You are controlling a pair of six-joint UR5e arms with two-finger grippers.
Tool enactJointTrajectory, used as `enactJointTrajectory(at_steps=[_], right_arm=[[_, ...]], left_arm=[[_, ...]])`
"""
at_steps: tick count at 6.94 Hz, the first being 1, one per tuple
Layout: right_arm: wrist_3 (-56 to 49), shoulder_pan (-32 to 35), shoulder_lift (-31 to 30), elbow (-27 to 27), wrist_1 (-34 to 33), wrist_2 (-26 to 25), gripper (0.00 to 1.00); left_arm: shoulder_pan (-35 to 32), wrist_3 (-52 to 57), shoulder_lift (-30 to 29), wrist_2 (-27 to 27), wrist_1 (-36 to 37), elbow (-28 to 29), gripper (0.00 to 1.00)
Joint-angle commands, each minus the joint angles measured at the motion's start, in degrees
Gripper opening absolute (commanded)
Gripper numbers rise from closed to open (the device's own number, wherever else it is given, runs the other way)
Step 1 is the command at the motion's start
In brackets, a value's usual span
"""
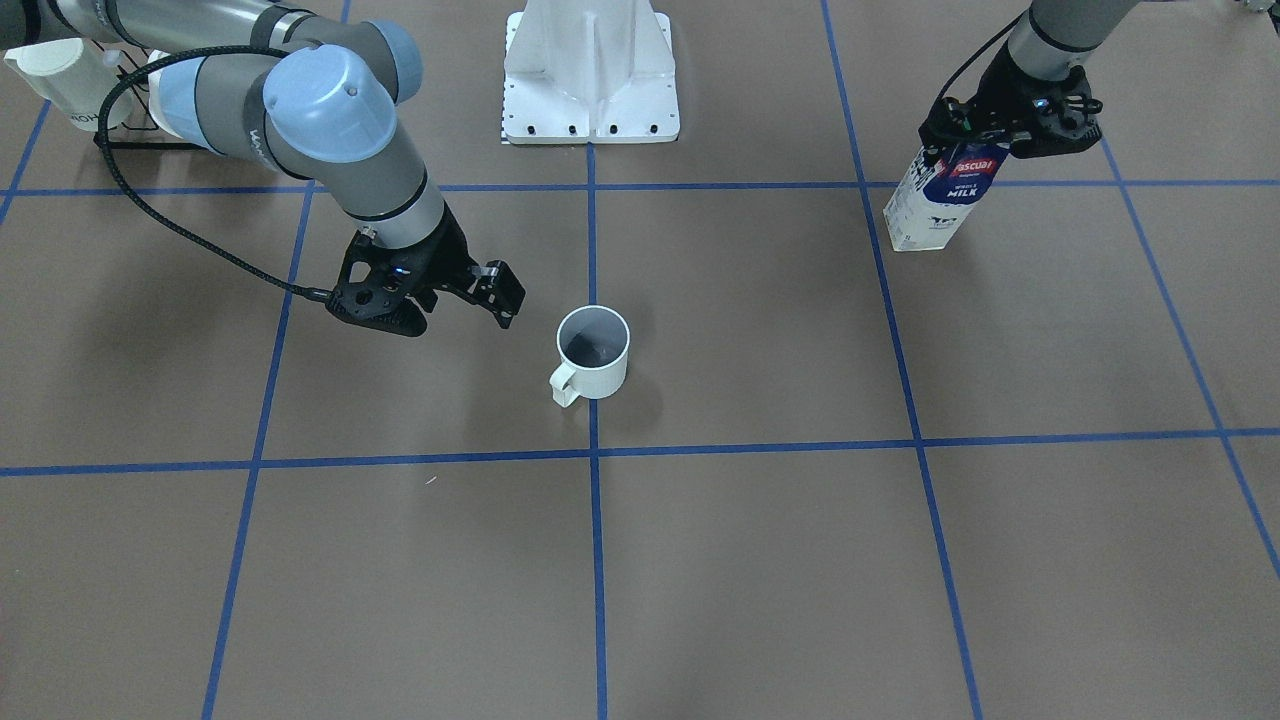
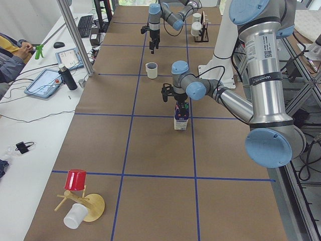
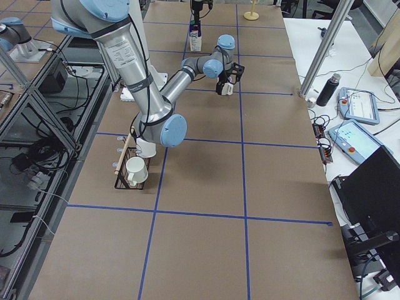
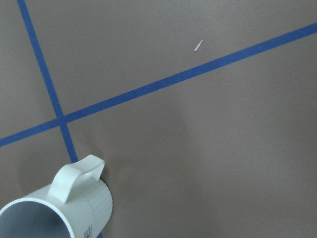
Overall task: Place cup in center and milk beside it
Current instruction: 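Carry the milk carton with the left gripper beside the mug while the right arm withdraws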
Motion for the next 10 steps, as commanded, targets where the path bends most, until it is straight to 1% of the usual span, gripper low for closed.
enactJointTrajectory(at_steps=[1,2,3,4,5,6,7,8,9,10], right_arm=[[0.0,0.0,0.0,0.0,0.0,0.0,1.0],[0.0,0.0,0.0,0.0,0.0,0.0,1.0],[-0.1,0.6,-0.1,0.3,0.0,0.1,1.0],[-0.2,3.1,-2.0,2.4,-0.1,1.1,1.0],[-1.7,5.5,-8.5,8.4,-0.6,1.6,1.0],[-12.5,11.1,-18.3,14.1,-0.7,5.9,1.0],[-24.4,18.2,-26.0,15.5,-0.5,11.0,1.0],[-35.0,23.1,-31.0,15.3,-0.5,13.2,1.0],[-40.4,25.4,-33.7,15.0,-0.6,13.3,1.0],[-43.9,26.9,-36.1,14.9,-0.6,13.3,1.0]], left_arm=[[0.1,0.1,-0.1,-0.1,-0.1,0.4,0.75],[0.1,0.0,-0.6,-0.1,0.0,0.3,0.41],[0.1,0.0,-0.7,-0.2,0.0,0.1,0.26],[-0.4,0.0,-2.6,-0.7,0.3,-0.5,0.26],[-1.0,0.0,-7.3,-0.8,2.0,0.4,0.26],[-2.8,0.3,-15.4,-0.7,8.5,3.2,0.26],[-5.5,0.3,-28.8,-0.7,14.6,10.2,0.26],[-6.5,0.3,-39.7,-0.6,20.5,15.9,0.26],[-7.6,0.3,-45.9,-0.4,21.1,20.8,0.26],[-7.7,0.3,-50.5,-0.2,20.7,25.8,0.26]])
